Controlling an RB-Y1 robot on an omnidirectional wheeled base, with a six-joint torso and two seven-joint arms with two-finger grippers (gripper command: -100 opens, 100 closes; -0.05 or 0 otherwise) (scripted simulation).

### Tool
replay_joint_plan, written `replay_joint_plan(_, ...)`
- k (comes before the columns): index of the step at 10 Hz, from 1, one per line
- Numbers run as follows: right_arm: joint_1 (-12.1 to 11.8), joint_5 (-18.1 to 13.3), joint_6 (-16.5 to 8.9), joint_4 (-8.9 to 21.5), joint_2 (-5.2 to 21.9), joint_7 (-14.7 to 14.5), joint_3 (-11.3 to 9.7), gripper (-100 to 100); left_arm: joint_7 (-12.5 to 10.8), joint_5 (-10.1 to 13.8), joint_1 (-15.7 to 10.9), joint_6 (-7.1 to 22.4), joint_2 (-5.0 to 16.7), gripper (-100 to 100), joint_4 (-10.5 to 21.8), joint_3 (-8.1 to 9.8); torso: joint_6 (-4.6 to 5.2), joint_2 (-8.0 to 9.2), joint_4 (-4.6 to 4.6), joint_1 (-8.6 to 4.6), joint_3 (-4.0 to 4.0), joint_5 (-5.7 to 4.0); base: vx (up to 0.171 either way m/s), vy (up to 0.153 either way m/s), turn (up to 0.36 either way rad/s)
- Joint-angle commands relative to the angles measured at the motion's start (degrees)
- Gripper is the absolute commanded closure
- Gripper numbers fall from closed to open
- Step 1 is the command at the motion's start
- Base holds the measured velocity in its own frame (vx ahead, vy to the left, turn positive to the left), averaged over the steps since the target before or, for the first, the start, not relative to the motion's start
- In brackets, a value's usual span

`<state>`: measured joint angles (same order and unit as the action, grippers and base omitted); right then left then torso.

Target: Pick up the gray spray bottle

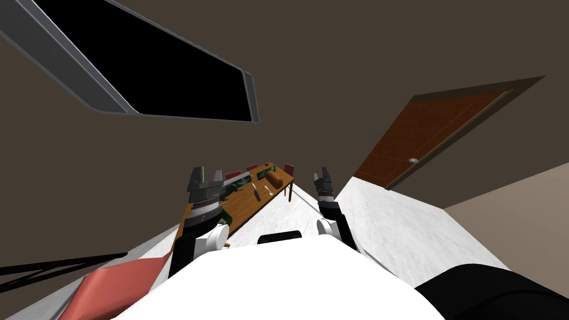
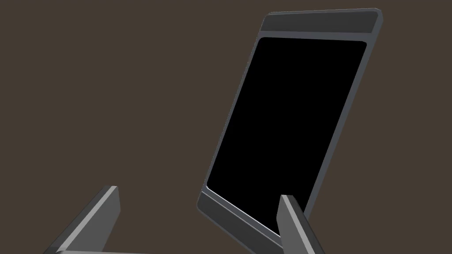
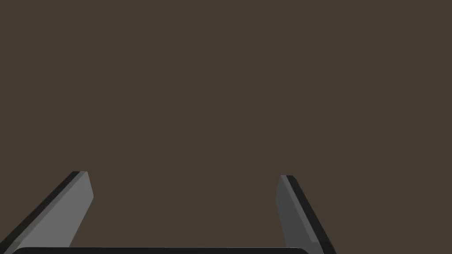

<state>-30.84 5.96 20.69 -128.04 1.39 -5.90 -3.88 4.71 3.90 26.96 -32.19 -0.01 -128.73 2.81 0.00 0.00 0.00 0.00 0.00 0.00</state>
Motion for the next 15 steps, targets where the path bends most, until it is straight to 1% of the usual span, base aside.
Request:
replay_joint_plan(1, 0.00, 0.00, 0.00, 0.00, 0.00, 0.00, 0.00, 0, -0.18, 0.54, -0.06, 0.43, 1.86, -100, 0.49, 0.14, 0.00, 0.00, 0.00, 0.00, 0.00, 0.00, 0.004, -0.012, 0.029)
replay_joint_plan(4, 0.00, 0.00, 0.00, 0.00, 0.00, 0.00, 0.00, 0, -0.86, 2.62, -0.29, 2.08, 5.44, -100, 2.29, 0.66, 0.00, -0.07, -0.02, -0.16, -0.04, -0.03, 0.021, -0.049, 0.052)
replay_joint_plan(7, -0.01, 0.00, 0.00, 0.00, -0.01, 0.00, -0.01, 0, -1.99, 5.90, -0.62, 4.69, 7.88, -100, 5.06, 1.47, -0.01, -0.13, -0.03, -0.35, -0.08, -0.07, 0.036, -0.096, 0.086)
replay_joint_plan(11, -0.01, 0.00, 0.00, 0.00, -0.01, 0.00, -0.01, 0, -4.17, 11.64, -1.24, 9.28, 9.70, -100, 9.81, 2.81, -0.01, -0.22, -0.05, -0.45, -0.13, -0.10, 0.046, -0.117, 0.110)
replay_joint_plan(15, -0.01, 0.00, 0.00, 0.00, -0.01, 0.00, -0.01, 0, -7.31, 18.39, -2.13, 14.74, 10.41, -100, 15.48, 4.34, 0.01, -0.26, -0.06, -0.58, -0.15, -0.13, 0.041, -0.157, 0.127)
